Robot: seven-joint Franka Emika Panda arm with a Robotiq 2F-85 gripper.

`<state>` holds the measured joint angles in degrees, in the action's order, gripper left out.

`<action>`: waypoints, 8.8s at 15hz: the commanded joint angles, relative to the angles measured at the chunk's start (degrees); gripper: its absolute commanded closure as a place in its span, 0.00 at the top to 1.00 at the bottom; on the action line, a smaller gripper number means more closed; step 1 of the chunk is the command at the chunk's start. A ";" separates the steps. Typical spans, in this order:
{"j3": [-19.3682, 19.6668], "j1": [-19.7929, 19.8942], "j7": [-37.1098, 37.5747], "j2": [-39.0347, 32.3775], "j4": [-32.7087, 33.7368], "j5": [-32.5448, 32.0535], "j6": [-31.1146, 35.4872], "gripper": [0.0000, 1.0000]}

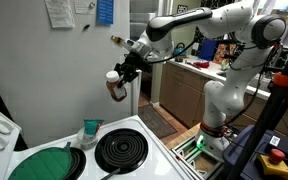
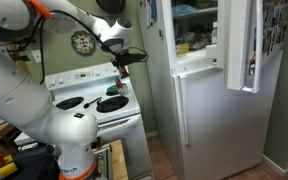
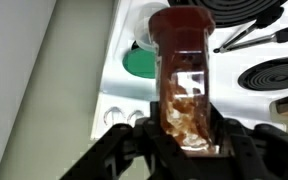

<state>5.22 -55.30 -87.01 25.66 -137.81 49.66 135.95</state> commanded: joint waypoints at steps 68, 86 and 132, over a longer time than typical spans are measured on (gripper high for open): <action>-27.51 31.43 -50.79 -27.96 -1.64 37.89 -26.24 0.21; -27.61 31.61 -48.03 -25.27 -2.13 38.21 -25.21 1.00; -33.66 28.51 43.01 -25.84 23.20 -14.05 -15.23 1.00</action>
<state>-27.99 -25.39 -45.40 3.69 -118.91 41.03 121.30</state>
